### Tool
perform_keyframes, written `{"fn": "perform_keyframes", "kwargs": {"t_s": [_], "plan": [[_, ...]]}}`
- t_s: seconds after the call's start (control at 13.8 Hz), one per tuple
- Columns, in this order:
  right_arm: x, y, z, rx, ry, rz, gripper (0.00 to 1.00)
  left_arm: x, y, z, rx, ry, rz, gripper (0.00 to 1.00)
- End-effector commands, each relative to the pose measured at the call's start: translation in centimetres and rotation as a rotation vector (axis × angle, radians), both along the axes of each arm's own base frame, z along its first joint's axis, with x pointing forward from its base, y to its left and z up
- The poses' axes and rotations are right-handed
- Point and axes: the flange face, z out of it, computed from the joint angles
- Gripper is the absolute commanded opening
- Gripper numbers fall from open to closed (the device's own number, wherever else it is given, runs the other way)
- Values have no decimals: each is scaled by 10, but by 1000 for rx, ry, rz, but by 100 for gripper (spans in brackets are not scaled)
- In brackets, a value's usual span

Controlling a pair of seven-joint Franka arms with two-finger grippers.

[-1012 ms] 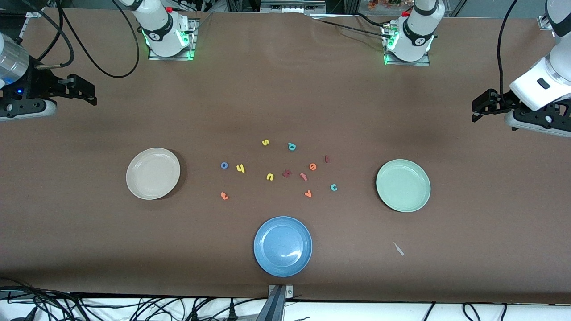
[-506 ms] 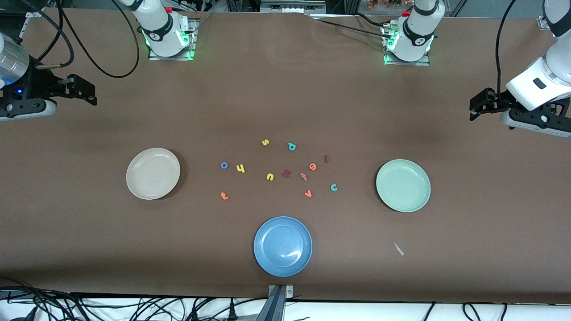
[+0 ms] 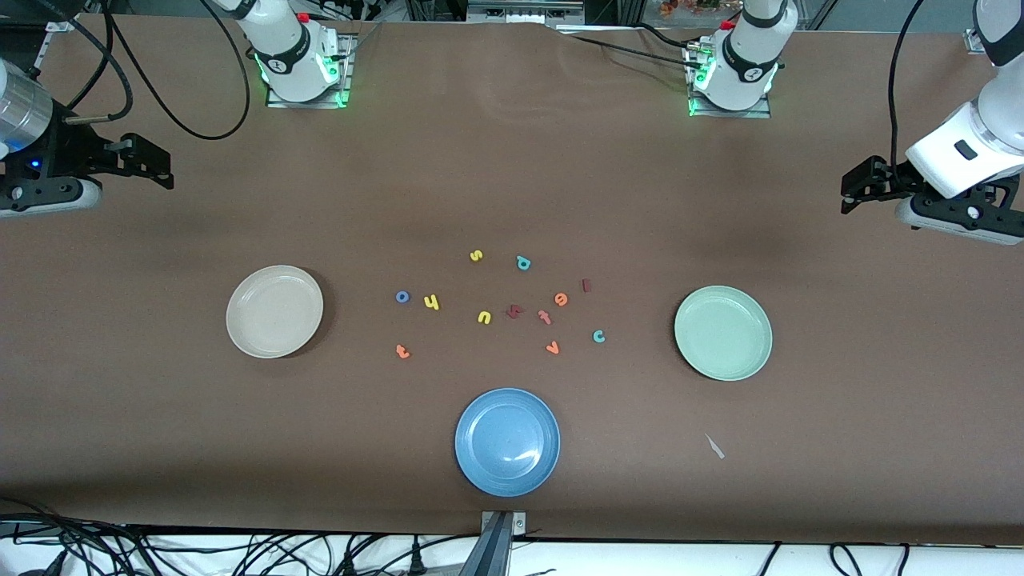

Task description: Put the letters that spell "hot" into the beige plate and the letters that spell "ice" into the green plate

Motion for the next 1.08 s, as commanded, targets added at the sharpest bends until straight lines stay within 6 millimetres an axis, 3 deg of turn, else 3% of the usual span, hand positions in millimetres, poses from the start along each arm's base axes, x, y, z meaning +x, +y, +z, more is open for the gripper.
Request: {"fn": "perform_keyframes", "kwargs": {"t_s": [0.0,1.01], "plan": [[-1,1,6,4,1,7,100,-6,-3,4,-20,9,1,100],[-1,0,6,4,1,6,100,-8,-12,2,-14,27,45,100]]}}
